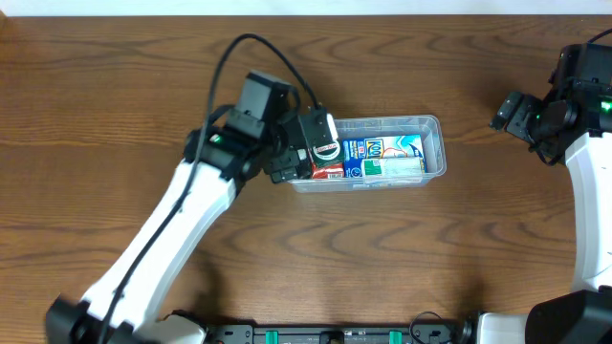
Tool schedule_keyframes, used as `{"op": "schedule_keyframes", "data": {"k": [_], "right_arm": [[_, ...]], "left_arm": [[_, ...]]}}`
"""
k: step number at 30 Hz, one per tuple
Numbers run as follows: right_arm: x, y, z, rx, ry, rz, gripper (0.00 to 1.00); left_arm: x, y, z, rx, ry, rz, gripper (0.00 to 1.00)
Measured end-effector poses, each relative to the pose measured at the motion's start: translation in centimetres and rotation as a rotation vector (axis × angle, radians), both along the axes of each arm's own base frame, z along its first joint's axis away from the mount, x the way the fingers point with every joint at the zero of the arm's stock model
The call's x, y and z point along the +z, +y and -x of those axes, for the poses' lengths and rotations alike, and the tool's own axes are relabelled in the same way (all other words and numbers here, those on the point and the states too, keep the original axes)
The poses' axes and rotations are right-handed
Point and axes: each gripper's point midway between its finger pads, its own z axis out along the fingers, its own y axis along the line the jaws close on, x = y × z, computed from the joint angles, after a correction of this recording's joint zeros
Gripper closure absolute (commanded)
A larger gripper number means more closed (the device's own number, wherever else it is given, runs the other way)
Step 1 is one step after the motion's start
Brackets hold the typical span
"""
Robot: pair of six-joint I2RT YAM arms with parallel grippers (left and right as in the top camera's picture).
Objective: Pack container
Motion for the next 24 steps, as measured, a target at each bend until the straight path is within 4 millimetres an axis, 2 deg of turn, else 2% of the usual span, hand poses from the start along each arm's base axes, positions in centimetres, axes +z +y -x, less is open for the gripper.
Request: {"op": "schedule_keyframes", "data": {"k": [5,9,12,18,24], "right_arm": [[0.0,0.0,0.0,0.000,0.000,0.000,0.01],[0.0,0.0,0.0,0.000,0.000,0.000,0.01],[0.0,0.0,0.0,0.000,0.000,0.000,0.01],[0.0,0.0,0.0,0.000,0.000,0.000,0.01],[0.0,0.0,0.0,0.000,0.000,0.000,0.01]], "left_arm": [[6.2,1.2,2.4,0.157,-0.055,0.200,0.02],[11.3,3.0,6.4,0.389,0.006,0.498,0.02],[13.7,4.3,9.3,0.505,0.058,0.670,0.02],[16.1,6.1,13.0,0.590,0.089,0.850,0.02],[17.3,6.7,14.4,0.599,0.080,0.920,0.02]]}}
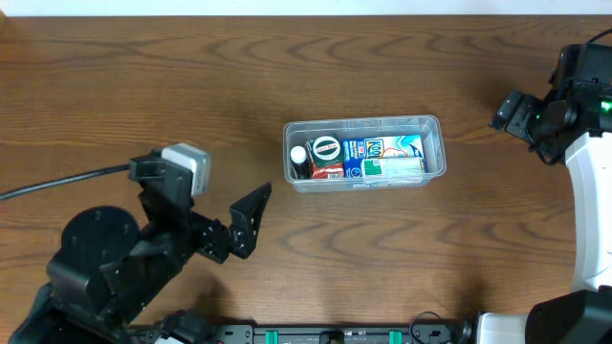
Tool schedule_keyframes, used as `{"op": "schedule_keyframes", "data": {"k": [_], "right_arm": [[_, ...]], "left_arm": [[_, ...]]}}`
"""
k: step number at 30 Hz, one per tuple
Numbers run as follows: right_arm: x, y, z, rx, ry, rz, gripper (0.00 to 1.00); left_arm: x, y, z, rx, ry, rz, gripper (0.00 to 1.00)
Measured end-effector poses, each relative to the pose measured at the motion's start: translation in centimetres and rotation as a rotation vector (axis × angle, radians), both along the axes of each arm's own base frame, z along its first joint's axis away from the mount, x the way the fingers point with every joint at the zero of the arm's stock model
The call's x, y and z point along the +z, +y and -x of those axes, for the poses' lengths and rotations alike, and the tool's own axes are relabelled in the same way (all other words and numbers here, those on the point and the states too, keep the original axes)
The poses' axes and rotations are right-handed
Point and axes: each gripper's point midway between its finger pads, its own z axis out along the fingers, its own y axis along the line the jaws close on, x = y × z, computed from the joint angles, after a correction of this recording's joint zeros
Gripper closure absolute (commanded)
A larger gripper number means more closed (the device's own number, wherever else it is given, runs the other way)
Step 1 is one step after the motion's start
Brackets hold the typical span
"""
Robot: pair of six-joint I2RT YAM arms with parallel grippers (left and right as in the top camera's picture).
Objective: Pack container
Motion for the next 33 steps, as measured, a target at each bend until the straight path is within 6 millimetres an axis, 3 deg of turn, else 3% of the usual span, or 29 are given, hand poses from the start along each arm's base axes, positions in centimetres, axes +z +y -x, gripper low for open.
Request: {"op": "schedule_keyframes", "data": {"k": [12,17,26,33], "right_arm": [[0.0,0.0,0.0,0.000,0.000,0.000,0.01],[0.0,0.0,0.0,0.000,0.000,0.000,0.01],[0.0,0.0,0.0,0.000,0.000,0.000,0.01],[0.0,0.0,0.0,0.000,-0.001,0.000,0.01]], "left_arm": [[0.1,0.8,-0.4,0.041,-0.006,0.001,0.02],[0.8,3.3,-0.7,0.151,-0.037,0.012,0.02],[1.3,9.3,1.1,0.425,-0.189,0.020,0.02],[-0.5,10.6,0.8,0.501,-0.339,0.059,0.02]]}}
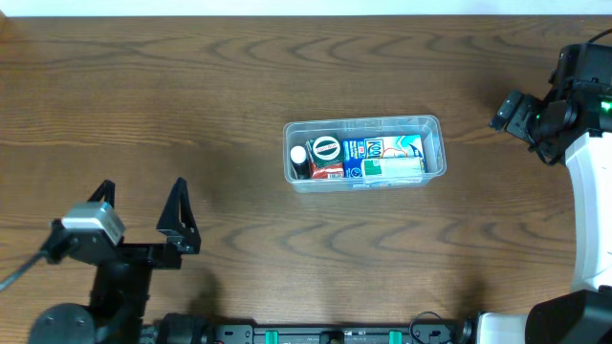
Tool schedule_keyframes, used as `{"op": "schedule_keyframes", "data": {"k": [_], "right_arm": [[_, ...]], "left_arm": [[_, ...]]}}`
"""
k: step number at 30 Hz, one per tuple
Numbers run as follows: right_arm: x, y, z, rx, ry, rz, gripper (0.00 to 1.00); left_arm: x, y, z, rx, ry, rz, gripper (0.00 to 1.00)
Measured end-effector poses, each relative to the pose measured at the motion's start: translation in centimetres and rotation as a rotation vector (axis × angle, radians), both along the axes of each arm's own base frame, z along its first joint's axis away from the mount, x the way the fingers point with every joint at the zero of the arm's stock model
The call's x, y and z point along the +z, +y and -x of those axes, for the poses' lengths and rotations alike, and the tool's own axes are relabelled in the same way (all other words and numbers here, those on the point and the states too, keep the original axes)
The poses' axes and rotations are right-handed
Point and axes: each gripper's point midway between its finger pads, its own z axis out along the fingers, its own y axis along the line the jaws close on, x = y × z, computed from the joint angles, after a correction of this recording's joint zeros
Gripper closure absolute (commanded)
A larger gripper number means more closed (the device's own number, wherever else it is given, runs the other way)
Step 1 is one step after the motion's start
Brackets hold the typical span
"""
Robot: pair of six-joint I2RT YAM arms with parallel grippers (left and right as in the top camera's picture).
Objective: Pack container
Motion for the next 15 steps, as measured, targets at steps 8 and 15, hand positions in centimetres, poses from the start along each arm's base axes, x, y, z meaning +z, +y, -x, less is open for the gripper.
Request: {"op": "schedule_keyframes", "data": {"k": [8,15], "right_arm": [[0.0,0.0,0.0,0.000,0.001,0.000,0.01],[0.0,0.0,0.0,0.000,0.001,0.000,0.01]], "left_arm": [[-6.3,0.1,-2.6,0.025,-0.090,0.008,0.02],[-12.4,0.0,-4.8,0.029,-0.089,0.026,0.02]]}}
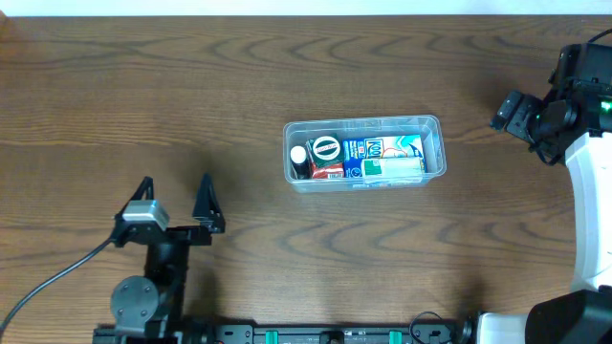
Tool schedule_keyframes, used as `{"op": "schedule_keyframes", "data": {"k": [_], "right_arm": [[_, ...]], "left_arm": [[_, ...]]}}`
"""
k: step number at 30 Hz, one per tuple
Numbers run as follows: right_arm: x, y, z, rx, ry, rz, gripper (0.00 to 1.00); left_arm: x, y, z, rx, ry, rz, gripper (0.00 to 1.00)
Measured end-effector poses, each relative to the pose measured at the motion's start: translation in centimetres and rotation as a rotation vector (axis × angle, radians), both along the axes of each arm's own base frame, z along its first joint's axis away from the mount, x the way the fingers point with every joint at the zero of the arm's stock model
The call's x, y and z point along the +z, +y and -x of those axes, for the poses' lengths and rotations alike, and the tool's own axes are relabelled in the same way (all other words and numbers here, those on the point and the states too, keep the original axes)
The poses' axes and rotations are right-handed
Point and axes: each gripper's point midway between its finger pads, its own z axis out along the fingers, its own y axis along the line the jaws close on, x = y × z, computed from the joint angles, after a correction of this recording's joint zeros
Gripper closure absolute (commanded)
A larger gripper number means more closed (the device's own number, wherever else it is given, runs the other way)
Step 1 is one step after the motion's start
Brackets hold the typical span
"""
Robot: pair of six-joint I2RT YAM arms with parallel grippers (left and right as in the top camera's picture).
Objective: Pack container
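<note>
A clear plastic container (364, 153) lies in the middle of the table, filled with a small white-capped bottle (299, 158), a red can with a round dark lid (325, 150), a blue carton (381, 147) and a green-and-white box (392, 166). My left gripper (175, 194) stands open near the front left of the table, well away from the container, with nothing between its fingers. My right gripper (507, 112) hangs at the far right edge, apart from the container; its fingers are too small to read.
The wooden table (191, 86) carries only the container. The left arm's cable (57, 277) trails off to the lower left. The right arm's white link (588, 210) runs down the right edge.
My left gripper has shifted a little to the right and toward the table's middle, still open and empty. The container, its contents and the right arm are unchanged.
My left gripper was at the container's left end, over the can and bottle. Then it was drawn back to the front left, open, with the can and bottle showing in the container. It stayed low at the front left after that.
</note>
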Motion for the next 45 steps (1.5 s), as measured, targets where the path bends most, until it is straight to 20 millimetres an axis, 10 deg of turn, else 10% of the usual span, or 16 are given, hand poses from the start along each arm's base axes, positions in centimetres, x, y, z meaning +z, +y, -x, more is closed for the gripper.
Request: {"op": "schedule_keyframes", "data": {"k": [25,45], "right_arm": [[0.0,0.0,0.0,0.000,-0.001,0.000,0.01],[0.0,0.0,0.0,0.000,0.000,0.000,0.01]], "left_arm": [[-9.8,1.8,-0.8,0.107,0.131,0.001,0.02],[-10.0,2.1,-0.6,0.127,0.153,-0.004,0.02]]}}
